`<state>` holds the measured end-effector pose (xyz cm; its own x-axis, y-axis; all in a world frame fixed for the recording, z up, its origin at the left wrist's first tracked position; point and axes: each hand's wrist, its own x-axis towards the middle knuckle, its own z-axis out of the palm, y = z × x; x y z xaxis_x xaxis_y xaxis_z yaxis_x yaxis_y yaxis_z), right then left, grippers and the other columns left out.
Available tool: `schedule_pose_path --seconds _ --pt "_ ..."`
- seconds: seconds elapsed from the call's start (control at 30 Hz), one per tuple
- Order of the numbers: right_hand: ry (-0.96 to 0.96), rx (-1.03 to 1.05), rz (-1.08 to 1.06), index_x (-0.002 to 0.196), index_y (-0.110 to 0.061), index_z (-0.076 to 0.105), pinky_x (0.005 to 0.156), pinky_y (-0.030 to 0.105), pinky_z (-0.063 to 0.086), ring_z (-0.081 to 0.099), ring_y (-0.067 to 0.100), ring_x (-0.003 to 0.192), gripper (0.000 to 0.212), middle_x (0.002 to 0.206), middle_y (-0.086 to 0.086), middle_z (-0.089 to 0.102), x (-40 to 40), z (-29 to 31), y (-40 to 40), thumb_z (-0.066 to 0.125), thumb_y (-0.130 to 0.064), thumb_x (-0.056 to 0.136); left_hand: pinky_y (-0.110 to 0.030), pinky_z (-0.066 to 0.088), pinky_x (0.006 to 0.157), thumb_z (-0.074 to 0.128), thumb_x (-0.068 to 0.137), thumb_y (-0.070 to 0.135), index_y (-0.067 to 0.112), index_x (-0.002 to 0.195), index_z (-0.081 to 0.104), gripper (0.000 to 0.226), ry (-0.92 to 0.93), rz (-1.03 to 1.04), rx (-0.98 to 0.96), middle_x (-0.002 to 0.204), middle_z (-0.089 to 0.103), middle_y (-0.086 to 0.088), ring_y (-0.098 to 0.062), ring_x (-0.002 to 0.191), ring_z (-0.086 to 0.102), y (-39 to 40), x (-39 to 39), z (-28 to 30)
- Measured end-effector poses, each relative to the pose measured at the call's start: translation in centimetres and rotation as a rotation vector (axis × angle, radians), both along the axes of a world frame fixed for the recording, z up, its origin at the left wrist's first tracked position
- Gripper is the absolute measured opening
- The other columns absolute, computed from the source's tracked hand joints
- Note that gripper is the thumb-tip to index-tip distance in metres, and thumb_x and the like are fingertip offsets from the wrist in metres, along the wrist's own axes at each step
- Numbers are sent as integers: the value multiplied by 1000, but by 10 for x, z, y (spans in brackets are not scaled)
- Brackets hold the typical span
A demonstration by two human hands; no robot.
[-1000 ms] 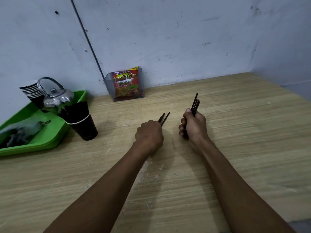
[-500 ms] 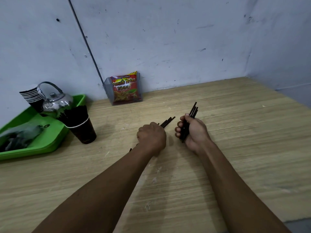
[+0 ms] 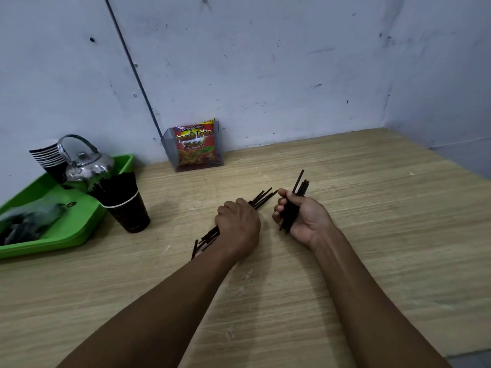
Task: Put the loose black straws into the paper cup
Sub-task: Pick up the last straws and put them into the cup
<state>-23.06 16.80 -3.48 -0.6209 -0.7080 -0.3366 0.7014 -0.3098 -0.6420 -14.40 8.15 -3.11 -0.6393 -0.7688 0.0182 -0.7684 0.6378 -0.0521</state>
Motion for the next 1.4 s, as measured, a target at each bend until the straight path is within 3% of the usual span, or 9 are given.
schedule_pose_path --seconds 0.3,0.43,0.57,0.67,0.8,0.9,0.97,1.13,1.4 --pt "-3 35 42 80 -15 50 33 13 18 21 5 30 21 42 -7 28 -5 -1 -1 44 -20 99 -36 40 75 42 95 8 1 123 42 28 274 -80 414 117 55 -19 -35 106 54 -29 7 25" --pt "15 57 40 60 -19 39 34 17 22 24 8 31 44 43 -6 28 0 2 -4 48 -38 98 -36 40 63 38 99 9 1 109 48 17 596 -133 751 84 52 -14 -22 72 48 -34 8 35" --pt "46 63 36 67 -13 48 46 25 29 34 12 38 39 53 -1 38 8 2 -11 39 -25 103 -29 28 49 35 100 3 11 87 43 18 668 -216 917 68 36 -4 -14 54 35 -21 8 47" --pt "65 58 9 89 -7 57 41 23 27 31 9 38 26 58 -1 37 9 2 -14 37 -15 102 -27 26 46 34 99 2 9 90 42 14 628 -255 926 66 35 -3 -13 52 33 -15 8 48" --pt "95 -29 38 82 -11 63 45 23 23 31 11 44 54 60 -1 39 7 4 -9 63 -65 77 -22 32 40 32 97 -4 11 94 51 24 544 -301 890 63 41 -1 -8 43 43 -2 6 52" --pt "181 55 51 94 -8 69 80 42 57 66 25 80 77 91 12 68 11 3 -11 82 -67 46 -31 56 62 41 91 -6 9 93 56 21 373 -435 748 79 60 -10 -12 67 63 12 4 51" --pt "124 66 18 110 -3 69 94 45 54 70 28 102 76 112 16 72 12 2 -12 83 -53 55 -35 51 71 45 89 -3 0 109 55 23 247 -505 589 100 64 -18 -23 84 60 17 3 52" --pt "67 68 -90 92 -2 69 69 37 58 73 25 77 28 92 16 73 9 -1 -15 67 -30 91 -26 43 61 45 92 -2 -3 129 36 38 191 -539 536 106 58 -18 -24 86 56 21 3 52" --pt "49 59 -172 87 -6 65 71 41 58 71 28 74 26 81 13 70 13 -5 -25 62 -30 94 -38 53 64 52 85 -6 8 114 23 43 481 -471 561 99 64 -18 -27 78 64 15 2 44"
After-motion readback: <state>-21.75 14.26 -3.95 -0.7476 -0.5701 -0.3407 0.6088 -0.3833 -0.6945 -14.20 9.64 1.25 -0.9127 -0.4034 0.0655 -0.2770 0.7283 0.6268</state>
